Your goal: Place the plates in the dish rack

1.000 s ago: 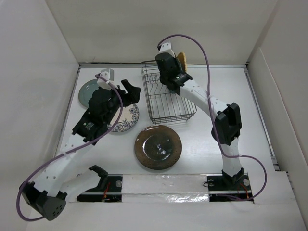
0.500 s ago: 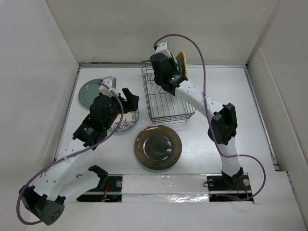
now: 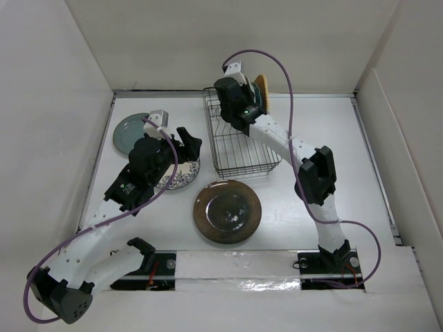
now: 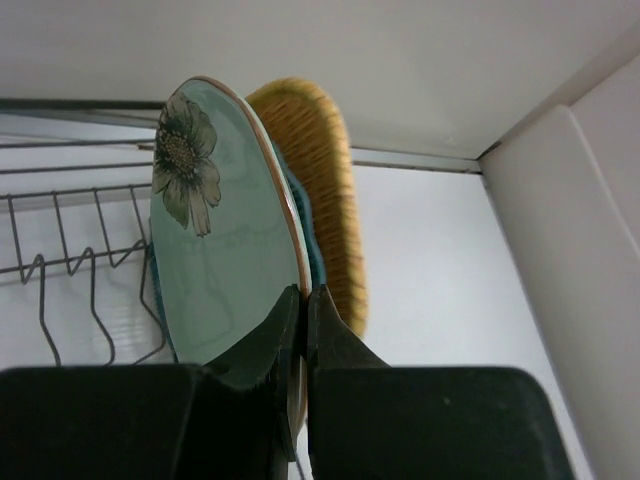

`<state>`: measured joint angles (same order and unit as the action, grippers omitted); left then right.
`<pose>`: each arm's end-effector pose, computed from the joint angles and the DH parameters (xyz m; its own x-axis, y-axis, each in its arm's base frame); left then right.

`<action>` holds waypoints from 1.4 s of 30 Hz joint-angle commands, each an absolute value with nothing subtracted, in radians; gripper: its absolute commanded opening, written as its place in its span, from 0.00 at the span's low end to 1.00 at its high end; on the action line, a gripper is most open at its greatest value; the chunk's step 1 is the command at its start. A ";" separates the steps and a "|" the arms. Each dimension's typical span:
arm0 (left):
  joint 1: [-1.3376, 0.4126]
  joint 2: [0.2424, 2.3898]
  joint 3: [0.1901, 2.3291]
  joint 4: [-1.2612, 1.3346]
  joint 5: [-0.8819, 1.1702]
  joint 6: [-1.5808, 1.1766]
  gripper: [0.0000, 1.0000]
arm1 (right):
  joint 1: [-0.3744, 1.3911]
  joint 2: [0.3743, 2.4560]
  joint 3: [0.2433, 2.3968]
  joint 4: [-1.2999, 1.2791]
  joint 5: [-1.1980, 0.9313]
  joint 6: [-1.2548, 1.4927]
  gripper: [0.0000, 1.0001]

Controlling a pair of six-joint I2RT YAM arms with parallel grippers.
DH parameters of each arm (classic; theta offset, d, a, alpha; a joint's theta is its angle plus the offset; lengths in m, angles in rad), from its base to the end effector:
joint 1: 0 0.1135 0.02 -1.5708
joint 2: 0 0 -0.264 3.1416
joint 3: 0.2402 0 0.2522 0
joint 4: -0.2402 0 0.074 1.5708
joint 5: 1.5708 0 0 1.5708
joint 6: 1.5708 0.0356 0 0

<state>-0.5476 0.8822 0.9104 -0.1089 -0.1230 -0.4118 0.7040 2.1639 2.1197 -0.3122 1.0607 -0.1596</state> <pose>0.1768 -0.1027 0.3754 -0.2281 -0.3262 -0.9174 0.3503 0.8516 -0.3899 0.4017 0.3003 0.3496 -0.3114 -0.3662 -0.8769 0.2612 0.8542 -0.4496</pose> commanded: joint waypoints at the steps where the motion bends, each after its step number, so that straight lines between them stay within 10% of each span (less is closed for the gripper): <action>1: -0.543 0.873 0.914 -0.069 -0.107 -0.413 0.73 | 0.696 2.171 2.157 -0.252 1.071 -0.103 0.00; 13: -0.543 0.870 0.911 -0.063 -0.087 -0.416 0.73 | 0.686 2.135 1.994 -0.321 0.936 0.135 0.02; 18: -0.543 0.868 0.910 -0.061 -0.083 -0.416 0.73 | 0.667 2.053 1.954 -0.330 0.881 0.186 0.22; 25: -0.543 0.868 0.911 -0.064 -0.098 -0.414 0.72 | 0.647 1.899 1.893 -0.322 0.778 0.242 0.74; 29: -0.543 0.867 0.910 -0.067 -0.142 -0.413 0.62 | 0.647 1.767 1.772 -0.224 0.668 0.241 0.76; 30: -0.543 0.868 0.910 -0.071 -0.155 -0.417 0.53 | 0.656 1.735 1.697 -0.200 0.654 0.239 0.73; 33: -0.543 0.876 0.913 -0.107 -0.266 -0.492 0.18 | 0.667 1.596 1.561 -0.095 0.600 0.247 0.08; 34: -0.534 0.874 0.911 -0.118 -0.291 -0.517 0.07 | 0.681 1.556 1.457 -0.066 0.582 0.255 0.00; 42: -0.036 0.966 0.793 -0.143 0.155 -0.692 0.00 | 0.770 1.148 0.961 0.078 0.485 0.385 0.02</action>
